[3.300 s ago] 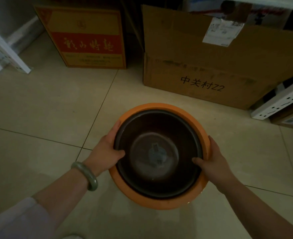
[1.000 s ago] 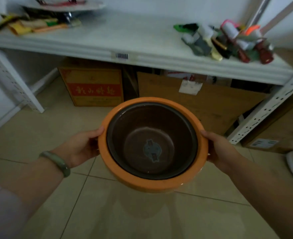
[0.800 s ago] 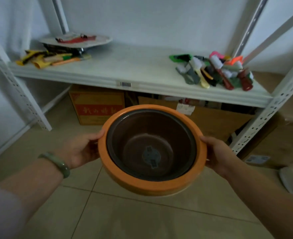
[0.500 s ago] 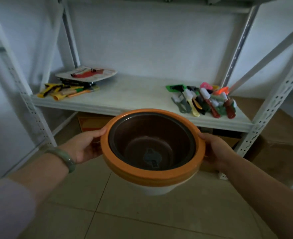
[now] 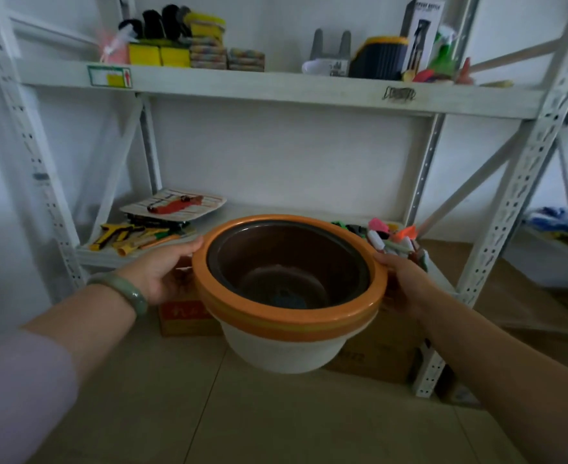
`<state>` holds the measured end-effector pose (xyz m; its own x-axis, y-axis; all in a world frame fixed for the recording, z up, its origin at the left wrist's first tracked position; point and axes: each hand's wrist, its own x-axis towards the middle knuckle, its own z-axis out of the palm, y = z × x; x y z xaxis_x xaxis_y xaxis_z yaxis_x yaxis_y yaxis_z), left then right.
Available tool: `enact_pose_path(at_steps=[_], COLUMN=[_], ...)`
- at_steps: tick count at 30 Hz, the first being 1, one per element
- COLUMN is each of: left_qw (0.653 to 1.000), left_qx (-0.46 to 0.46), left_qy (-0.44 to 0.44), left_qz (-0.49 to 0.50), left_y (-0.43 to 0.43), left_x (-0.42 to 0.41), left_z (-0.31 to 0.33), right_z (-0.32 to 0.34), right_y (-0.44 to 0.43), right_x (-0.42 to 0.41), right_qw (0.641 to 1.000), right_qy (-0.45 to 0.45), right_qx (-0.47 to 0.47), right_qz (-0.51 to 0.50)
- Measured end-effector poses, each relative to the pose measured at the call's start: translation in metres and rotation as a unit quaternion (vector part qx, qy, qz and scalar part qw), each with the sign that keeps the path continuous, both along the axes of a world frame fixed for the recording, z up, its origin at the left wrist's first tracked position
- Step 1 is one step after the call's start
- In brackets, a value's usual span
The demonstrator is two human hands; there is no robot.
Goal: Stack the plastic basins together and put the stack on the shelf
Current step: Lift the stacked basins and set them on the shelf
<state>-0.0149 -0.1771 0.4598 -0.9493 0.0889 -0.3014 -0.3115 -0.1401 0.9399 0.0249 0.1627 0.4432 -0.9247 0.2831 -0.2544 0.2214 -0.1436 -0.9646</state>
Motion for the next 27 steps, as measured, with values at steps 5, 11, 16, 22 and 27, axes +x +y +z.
enact_pose_path(at_steps=[5, 11, 16, 22, 27], left_qw=[1.000, 0.999, 0.999, 0.997, 0.997], left_qx=[0.011, 0.004, -0.027, 0.013, 0.023], left_qy=[-0.008, -0.026, -0.028, -0.029, -0.005], left_qz=[0.004, 0.022, 0.037, 0.069, 0.067], left_y=[-0.004, -0.006, -0.007, -0.004, -0.005], left_x=[-0.009, -0.052, -0.103, -0.161, -0.203], left_z=[-0.004, -0.016, -0.022, -0.027, -0.031], right_z=[-0.006, -0.027, -0.035, -0.041, -0.042], right_y=[-0.001, -0.003, -0.006, -0.008, -0.010], right_x=[-0.019, -0.066, -0.112, -0.167, -0.206], right_qw=[1.000, 0.999, 0.999, 0.999, 0.999], right_qy=[-0.010, -0.024, -0.024, -0.011, 0.001], right_qx=[-0.009, -0.017, -0.020, -0.027, -0.031], right_qz=[0.012, 0.022, 0.023, 0.030, 0.020])
